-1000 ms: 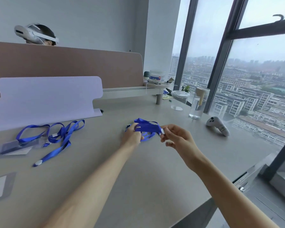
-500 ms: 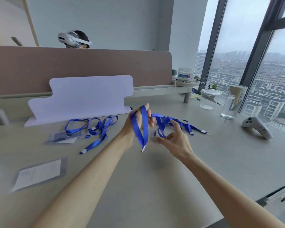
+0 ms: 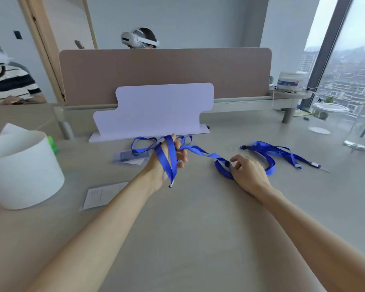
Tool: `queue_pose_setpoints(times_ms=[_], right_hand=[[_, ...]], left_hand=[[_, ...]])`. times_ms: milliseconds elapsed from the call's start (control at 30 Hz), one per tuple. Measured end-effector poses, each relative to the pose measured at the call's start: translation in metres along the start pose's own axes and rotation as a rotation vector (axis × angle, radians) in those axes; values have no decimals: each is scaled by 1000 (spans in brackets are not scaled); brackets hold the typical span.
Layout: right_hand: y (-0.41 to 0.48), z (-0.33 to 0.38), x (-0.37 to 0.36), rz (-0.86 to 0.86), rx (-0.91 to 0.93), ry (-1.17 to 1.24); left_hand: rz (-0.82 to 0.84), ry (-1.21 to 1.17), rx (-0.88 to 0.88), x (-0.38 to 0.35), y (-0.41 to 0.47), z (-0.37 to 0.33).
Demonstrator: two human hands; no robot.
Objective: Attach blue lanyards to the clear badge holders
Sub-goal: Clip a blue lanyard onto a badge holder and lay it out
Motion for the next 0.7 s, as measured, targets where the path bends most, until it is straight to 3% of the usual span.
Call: queue_pose_setpoints(times_ms=[100, 267, 367, 433, 533, 600, 700], right_hand=[[10, -18, 8, -26, -3, -190], [18, -36, 24, -54, -101, -262], [15, -31, 26, -100, -18, -280], [8, -18, 27, -127, 105, -143], [-4, 1, 20, 27, 327, -68], [-6, 9, 13, 133, 338, -169], [-2, 20, 5, 114, 355, -170]], left_hand=[[2, 45, 6, 0, -1, 6], [-13, 12, -22, -11, 4, 9], [-30, 3, 36, -17, 11, 11], [-9, -14, 61, -22, 13, 13], [44, -50, 73, -28, 10, 14], [55, -32, 69, -25, 7, 14], [44, 12, 57, -9, 7, 16]])
Point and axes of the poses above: each hand's wrist, its own y-axis towards the middle knuckle, its own x-axis out of the back of the hand, z = x × y, the point moved 1 cm from there along y, towards the middle knuckle, and after that the axes turned 9 degrees about y, right-handed, at the moved point
